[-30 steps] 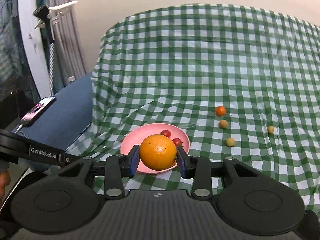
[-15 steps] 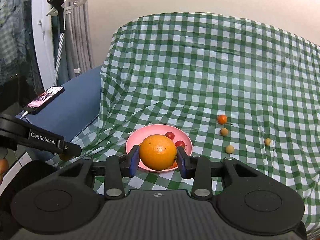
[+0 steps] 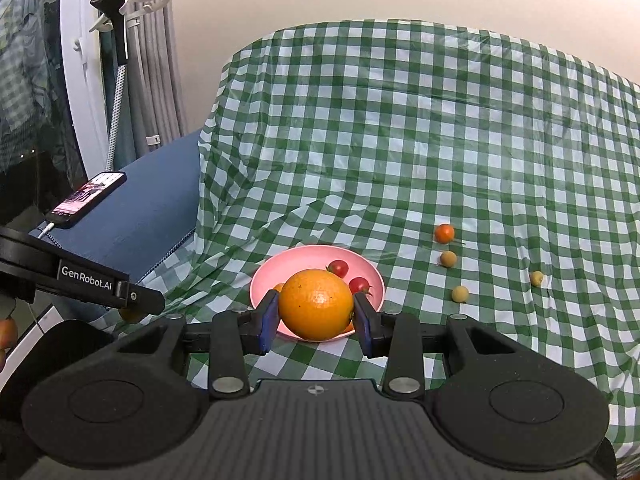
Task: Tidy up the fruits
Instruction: 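Carry the yellow fruit and the mandarin over the pink plate with both tools, then lower both tools onto the pink plate and open them to release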
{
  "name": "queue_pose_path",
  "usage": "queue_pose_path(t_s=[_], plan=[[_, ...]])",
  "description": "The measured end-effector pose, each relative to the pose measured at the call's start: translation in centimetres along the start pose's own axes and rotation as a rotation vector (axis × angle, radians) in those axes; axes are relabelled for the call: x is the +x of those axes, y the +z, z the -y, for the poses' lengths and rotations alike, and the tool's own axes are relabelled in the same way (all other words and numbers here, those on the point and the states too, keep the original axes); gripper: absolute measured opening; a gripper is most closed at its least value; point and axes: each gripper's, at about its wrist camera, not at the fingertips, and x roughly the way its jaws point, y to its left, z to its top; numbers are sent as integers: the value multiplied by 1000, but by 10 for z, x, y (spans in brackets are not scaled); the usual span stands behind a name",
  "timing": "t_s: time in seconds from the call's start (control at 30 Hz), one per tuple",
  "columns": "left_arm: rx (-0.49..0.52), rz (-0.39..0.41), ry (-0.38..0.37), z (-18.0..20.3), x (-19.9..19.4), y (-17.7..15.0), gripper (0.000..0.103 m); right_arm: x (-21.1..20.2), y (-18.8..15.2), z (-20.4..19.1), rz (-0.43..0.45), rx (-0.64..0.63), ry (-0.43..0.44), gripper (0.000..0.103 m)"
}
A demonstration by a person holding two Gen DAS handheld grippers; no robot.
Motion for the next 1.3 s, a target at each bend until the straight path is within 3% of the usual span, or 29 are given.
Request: queue_pose_path(t_s=[0.8,1.3], plan=[[-1,-65,17,2,35,12,31,23,-8,3,-53,20,3,40],[6,-72,18,26,114,80,31,111,13,19,-88,40,-3,40]])
